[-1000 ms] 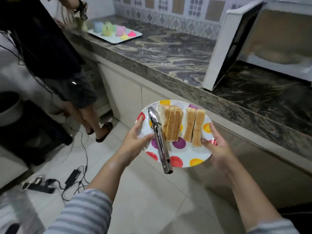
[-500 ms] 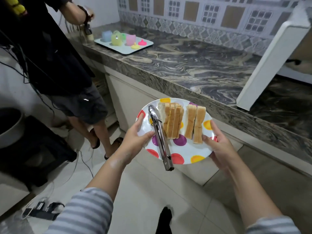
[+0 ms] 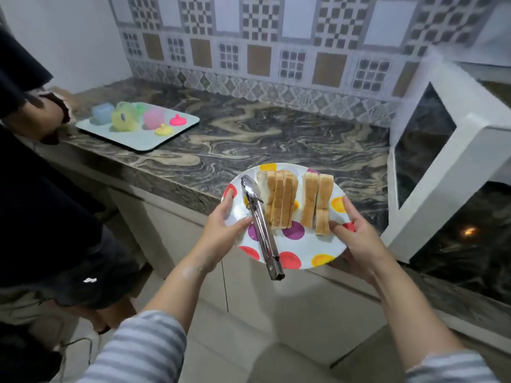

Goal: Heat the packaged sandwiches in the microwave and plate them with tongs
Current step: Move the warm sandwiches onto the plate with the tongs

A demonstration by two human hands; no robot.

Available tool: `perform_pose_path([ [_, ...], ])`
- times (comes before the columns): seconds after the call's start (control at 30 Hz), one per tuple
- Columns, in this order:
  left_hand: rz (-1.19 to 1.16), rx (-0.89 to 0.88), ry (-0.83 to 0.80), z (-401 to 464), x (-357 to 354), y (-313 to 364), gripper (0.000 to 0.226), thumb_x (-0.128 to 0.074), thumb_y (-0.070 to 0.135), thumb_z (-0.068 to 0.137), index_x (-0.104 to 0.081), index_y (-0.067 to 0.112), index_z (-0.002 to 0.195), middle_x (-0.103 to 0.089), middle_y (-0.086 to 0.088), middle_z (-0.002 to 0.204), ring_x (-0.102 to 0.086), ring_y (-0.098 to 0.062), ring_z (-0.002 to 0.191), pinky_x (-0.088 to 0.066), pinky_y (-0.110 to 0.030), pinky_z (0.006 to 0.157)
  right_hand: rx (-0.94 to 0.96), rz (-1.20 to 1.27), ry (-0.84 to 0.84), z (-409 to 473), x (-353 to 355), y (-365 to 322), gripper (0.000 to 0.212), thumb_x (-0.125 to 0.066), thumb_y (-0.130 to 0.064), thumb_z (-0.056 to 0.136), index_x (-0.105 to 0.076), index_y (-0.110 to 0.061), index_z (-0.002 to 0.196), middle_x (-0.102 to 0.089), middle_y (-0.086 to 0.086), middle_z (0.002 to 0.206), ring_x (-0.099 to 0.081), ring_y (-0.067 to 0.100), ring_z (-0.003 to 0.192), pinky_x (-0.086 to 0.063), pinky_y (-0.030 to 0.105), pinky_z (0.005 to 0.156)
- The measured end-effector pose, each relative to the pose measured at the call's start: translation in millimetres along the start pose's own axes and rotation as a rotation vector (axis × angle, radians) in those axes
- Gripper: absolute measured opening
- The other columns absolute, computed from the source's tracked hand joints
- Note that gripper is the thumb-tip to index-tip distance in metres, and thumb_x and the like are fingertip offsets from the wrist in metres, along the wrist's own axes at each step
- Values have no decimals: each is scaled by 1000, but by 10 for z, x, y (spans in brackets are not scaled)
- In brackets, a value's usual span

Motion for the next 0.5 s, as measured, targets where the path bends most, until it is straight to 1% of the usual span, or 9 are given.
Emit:
perform_pose_path([
  [0.1, 6, -23, -48, 448, -96, -14, 77, -66, 10, 88, -24, 22, 151, -29, 17, 149, -26, 2, 137, -25, -18, 108, -1, -65, 87, 310, 64, -49, 68, -53, -2, 95, -22, -26, 151, -64, 4, 114, -62, 5, 78, -50, 10, 58],
  [0.17, 8, -17, -87, 750, -162, -49, 75, -64, 10, 90, -22, 22, 152, -29, 16, 150, -26, 3, 137, -26, -17, 106, -4, -92, 122, 532, 100, -51, 68, -51, -7, 97, -18, -28, 151, -58, 1, 126, -62, 9, 92, -50, 12, 64],
  [0.23, 39, -41, -129, 1050, -207, -62, 76, -63, 11, 91, -19, 22, 152, -26, 13, 154, -25, -3, 141, -24, -25, 114, -17, -120, 171, 741, 115, -58, 66, -46, -10, 99, -14, -31, 153, -50, -8, 129, -56, 11, 108, -48, 16, 75],
  [0.3, 97, -97, -180, 1378, -243, -53, 78, -62, 12, 92, -14, 21, 153, -22, 9, 157, -23, -6, 143, -21, -31, 118, -39, -173, 217, 958, 143, -50, 61, -40, -11, 102, -11, -30, 152, -44, -10, 128, -46, 9, 117, -41, 17, 87],
  [0.33, 123, -115, -209, 1538, -256, -52, 79, -61, 14, 93, -12, 21, 154, -21, 9, 158, -23, -7, 144, -21, -34, 119, -54, -203, 238, 1068, 151, -42, 59, -38, -14, 103, -11, -31, 152, -41, -10, 132, -42, 9, 123, -36, 19, 95],
  [0.37, 148, -128, -233, 1696, -274, -62, 79, -60, 18, 93, -9, 23, 154, -20, 9, 158, -22, -7, 144, -22, -38, 119, -75, -251, 261, 1176, 157, -33, 58, -39, -22, 103, -10, -35, 152, -37, -12, 139, -37, 11, 130, -31, 24, 105],
  [0.4, 179, -130, -251, 1845, -287, -75, 81, -60, 26, 93, -7, 27, 154, -20, 12, 158, -22, -7, 144, -22, -43, 119, -82, -323, 283, 1297, 193, 10, 59, -40, -34, 101, -9, -41, 151, -32, -11, 148, -33, 15, 137, -27, 34, 114],
  [0.43, 215, -138, -268, 1984, -300, -90, 83, -60, 39, 90, -6, 34, 153, -20, 16, 158, -21, -8, 145, -20, -49, 118, -88, -396, 295, 1440, 262, 111, 62, -39, -47, 95, -8, -47, 148, -28, -9, 154, -28, 19, 142, -23, 45, 117],
  [0.5, 333, -148, -303, 2245, -344, -142, 87, -55, 60, 82, -4, 42, 151, -17, 21, 157, -11, -11, 148, -9, -63, 115, -127, -492, 297, 1721, 433, 332, 72, -34, -64, 81, -3, -54, 145, -21, -7, 158, -19, 22, 146, -16, 54, 117],
])
Point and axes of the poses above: each hand's wrist, its own z-axis towards the middle knuckle, its own x-axis out of the back of the hand, y = z × x, the point moved 2 cm from there along z, towards the middle knuckle
